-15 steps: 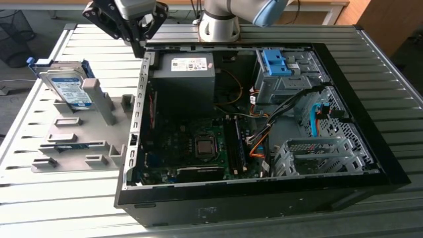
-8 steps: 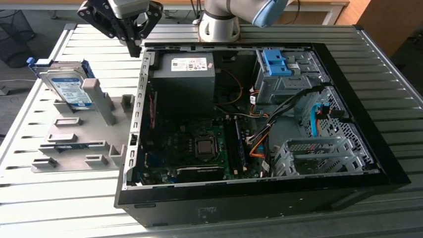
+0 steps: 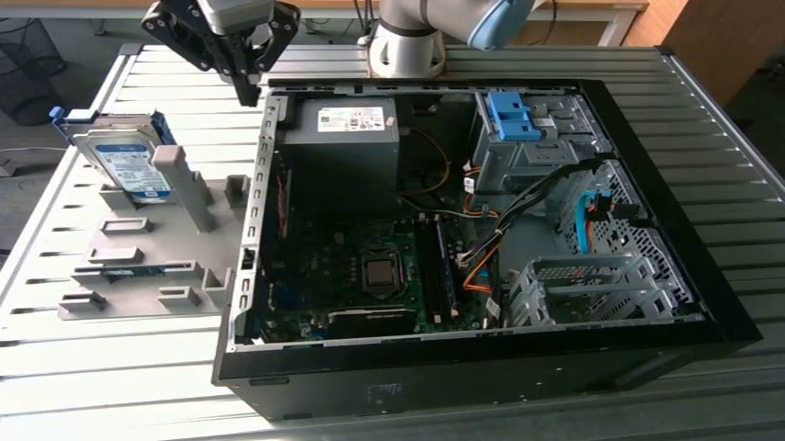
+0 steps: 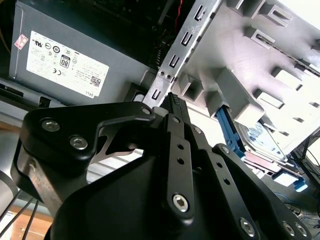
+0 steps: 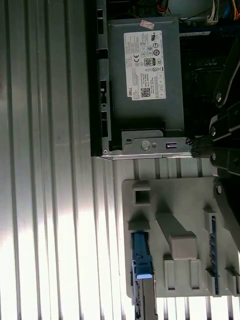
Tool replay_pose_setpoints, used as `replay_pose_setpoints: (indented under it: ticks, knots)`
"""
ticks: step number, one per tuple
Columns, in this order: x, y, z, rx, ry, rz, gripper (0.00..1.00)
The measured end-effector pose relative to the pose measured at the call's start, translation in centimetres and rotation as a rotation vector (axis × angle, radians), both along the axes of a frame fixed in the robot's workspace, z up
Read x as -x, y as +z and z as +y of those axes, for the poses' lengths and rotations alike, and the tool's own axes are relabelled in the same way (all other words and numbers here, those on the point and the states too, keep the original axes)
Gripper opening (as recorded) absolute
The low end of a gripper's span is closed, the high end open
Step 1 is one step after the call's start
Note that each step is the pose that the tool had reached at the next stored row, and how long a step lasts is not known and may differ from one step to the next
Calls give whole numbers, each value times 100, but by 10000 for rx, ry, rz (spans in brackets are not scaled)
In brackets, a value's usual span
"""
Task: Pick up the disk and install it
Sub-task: 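Reach for the disk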
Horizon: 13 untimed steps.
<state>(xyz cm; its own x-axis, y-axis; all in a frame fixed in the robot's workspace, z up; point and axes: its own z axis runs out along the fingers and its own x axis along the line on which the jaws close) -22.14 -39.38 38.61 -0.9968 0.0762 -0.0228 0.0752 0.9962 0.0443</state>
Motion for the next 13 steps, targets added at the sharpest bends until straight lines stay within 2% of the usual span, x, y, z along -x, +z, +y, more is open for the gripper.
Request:
replay_pose_setpoints:
  ticks: [13]
  knots:
    - [36, -8, 0, 1, 0, 4, 11]
